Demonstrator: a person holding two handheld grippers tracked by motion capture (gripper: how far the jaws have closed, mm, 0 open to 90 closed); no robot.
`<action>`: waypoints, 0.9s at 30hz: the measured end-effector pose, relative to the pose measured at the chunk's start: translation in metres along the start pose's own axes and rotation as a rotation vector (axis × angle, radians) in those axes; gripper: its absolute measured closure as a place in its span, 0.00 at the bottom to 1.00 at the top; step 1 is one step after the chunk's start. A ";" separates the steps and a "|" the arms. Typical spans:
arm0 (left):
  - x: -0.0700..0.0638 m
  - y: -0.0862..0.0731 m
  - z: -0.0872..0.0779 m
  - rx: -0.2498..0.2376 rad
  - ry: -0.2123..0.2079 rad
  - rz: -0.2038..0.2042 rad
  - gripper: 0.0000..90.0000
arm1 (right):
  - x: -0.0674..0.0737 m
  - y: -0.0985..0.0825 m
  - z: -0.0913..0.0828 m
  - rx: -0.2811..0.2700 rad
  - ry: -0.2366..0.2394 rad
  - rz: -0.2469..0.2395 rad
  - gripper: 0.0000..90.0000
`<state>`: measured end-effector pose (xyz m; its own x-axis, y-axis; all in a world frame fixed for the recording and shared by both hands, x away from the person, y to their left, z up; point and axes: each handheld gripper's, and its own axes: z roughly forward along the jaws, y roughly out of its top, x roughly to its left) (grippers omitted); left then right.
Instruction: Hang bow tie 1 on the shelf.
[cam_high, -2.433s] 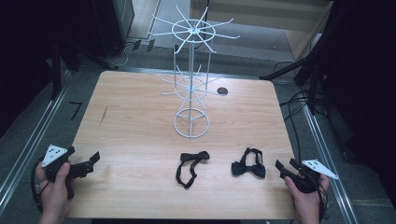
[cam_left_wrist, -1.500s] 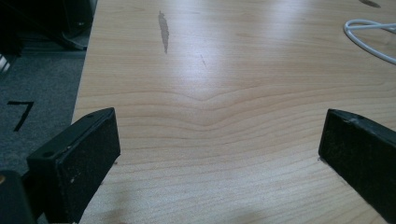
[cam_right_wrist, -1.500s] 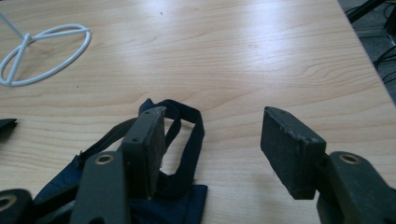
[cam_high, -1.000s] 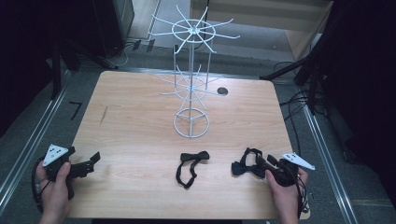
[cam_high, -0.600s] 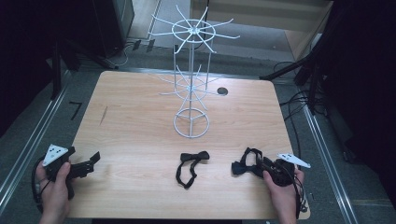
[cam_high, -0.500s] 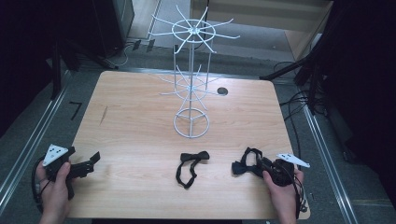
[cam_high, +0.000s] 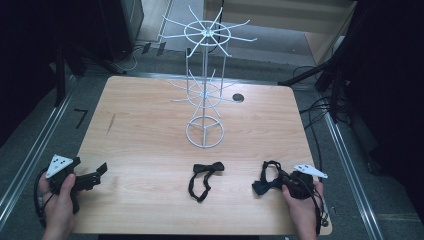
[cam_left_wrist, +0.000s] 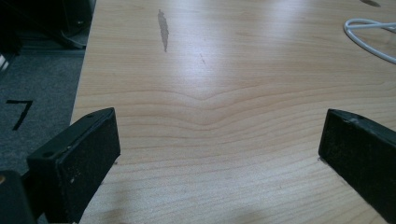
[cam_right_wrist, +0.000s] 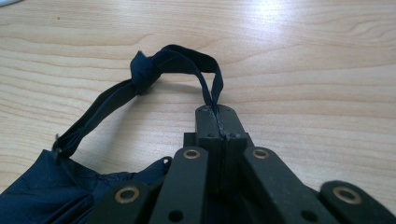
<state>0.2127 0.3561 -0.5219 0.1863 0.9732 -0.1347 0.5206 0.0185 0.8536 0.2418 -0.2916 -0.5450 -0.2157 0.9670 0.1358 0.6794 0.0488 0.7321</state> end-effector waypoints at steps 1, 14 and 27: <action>0.000 0.000 0.000 0.000 -0.001 0.000 0.00 | 0.000 0.000 -0.001 -0.006 -0.001 -0.001 1.00; 0.000 0.000 0.000 -0.003 -0.004 -0.007 0.00 | 0.018 0.008 -0.021 -0.148 0.012 -0.050 1.00; 0.001 0.000 0.000 -0.002 -0.007 -0.013 0.00 | 0.030 0.017 -0.032 -0.229 0.040 -0.059 1.00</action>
<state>0.2123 0.3570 -0.5219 0.1851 0.9713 -0.1492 0.5209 0.0318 0.8530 0.2239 -0.2701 -0.5072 -0.2815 0.9531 0.1112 0.4892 0.0429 0.8711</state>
